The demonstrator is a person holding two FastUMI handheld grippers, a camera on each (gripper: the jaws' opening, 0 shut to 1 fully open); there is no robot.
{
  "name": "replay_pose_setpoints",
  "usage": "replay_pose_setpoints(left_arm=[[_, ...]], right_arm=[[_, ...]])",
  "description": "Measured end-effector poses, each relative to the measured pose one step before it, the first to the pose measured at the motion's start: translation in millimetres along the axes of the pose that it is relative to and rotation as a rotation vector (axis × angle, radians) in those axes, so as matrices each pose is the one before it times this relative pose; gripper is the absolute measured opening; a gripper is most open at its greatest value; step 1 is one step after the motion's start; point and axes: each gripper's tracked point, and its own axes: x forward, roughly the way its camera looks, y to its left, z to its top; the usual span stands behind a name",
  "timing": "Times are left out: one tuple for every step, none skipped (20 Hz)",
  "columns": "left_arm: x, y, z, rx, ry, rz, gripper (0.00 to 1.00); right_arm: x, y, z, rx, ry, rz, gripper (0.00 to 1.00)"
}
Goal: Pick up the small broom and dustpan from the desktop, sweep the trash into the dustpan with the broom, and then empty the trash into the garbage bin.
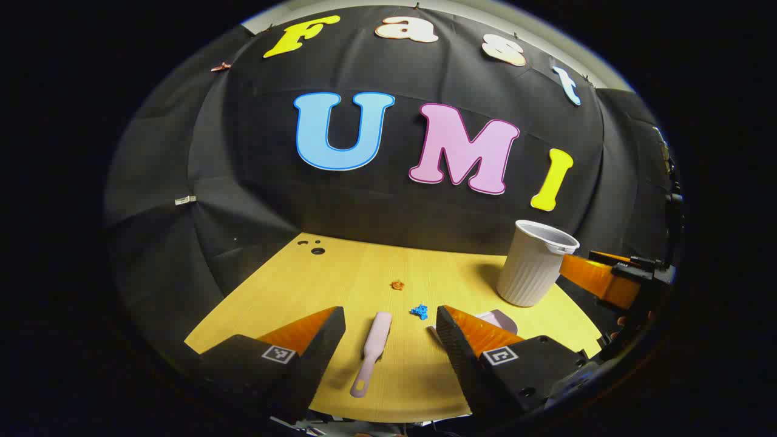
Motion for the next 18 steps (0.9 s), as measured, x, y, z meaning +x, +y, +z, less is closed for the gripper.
replay_pose_setpoints(left_arm=[[1.72,1.18,-1.62,-0.00091,0.00363,0.00369,0.96],[1.41,0.91,0.32,-0.00456,0.00196,0.00094,0.96],[0.26,0.6,-2.36,-0.00647,0.00206,-0.00129,0.96],[0.52,0.48,0.64,-0.00382,0.0038,0.00072,0.96],[1.47,0.35,-3.21,-0.00112,0.0057,0.00193,0.96],[0.51,1.05,-0.01,-0.00046,0.00358,0.00313,0.96],[0.22,1.26,-1.31,-0.00059,0.00164,0.00212,0.96],[0.34,0.34,1.6,-0.00137,0.00343,0.00033,0.96],[1.06,-0.01,-1.94,-0.00132,0.00224,-0.00036,0.96],[-0.3,0.02,-0.61,0.00069,0.00292,-0.00177,0.96],[0.52,0.12,-2.61,0.00284,0.00493,-0.00005,0.96],[0.21,-0.69,-2.28,0.00202,0.01018,-0.00432,0.96],[1.16,-3.04,-3.88,-0.00222,0.00923,-0.0154,0.96],[-0.6,-4.51,-0.7,-0.00214,0.00653,-0.01975,0.96],[0.56,-2.12,-2.66,0.00087,0.00444,-0.00934,0.96],[0.52,-1.22,-0.89,0.00212,0.00462,-0.00469,0.96],[0.43,-0.32,-2.38,0.00212,0.00681,-0.00415,0.96],[2.38,-0.68,-2.87,0.0036,0.00871,-0.00426,0.96]], right_arm=[[0.46,-2.35,-1.24,-0.00083,0.01148,-0.00586,0.98],[2.49,-3.52,-3.44,-0.00487,0.01923,-0.00778,0.98],[1.1,-1.43,-3.3,-0.00683,0.02203,-0.00565,0.98],[1.26,-1.57,-3.89,-0.00574,0.01764,-0.00624,0.98],[1.88,-1.24,-2.33,0.00167,0.01717,0.00049,0.98],[0.37,1.17,-4.52,0.00739,0.01867,0.00593,0.98],[1.17,0.63,-2.05,0.0075,0.01008,0.00224,0.98],[0.54,-0.67,-1.84,0.00375,0.00794,0.00074,0.98],[1.05,0.04,0.03,0.00156,0.00494,0.00213,0.98],[0.6,0.69,-1.08,0.00111,0.00447,0.00432,0.98],[0.88,1.62,-2.16,-0.00148,0.00618,0.00433,0.98],[-0.03,0.58,-1.87,-0.0034,0.00832,0.00326,0.98],[0.32,0.77,-0.64,-0.00205,0.00595,0.004,0.98],[-0.89,0.69,-0.07,-0.00102,0.00264,0.00534,0.98],[0.44,0.48,0.02,-0.00197,0.00207,0.00378,0.98],[0.63,-0.6,-0.91,-0.00203,0.00326,0.00252,0.98],[1.07,0.23,-0.88,0.00119,0.00632,0.00188,0.98],[0.65,-1.55,-4.05,0.00593,0.01214,0.00036,0.98]])
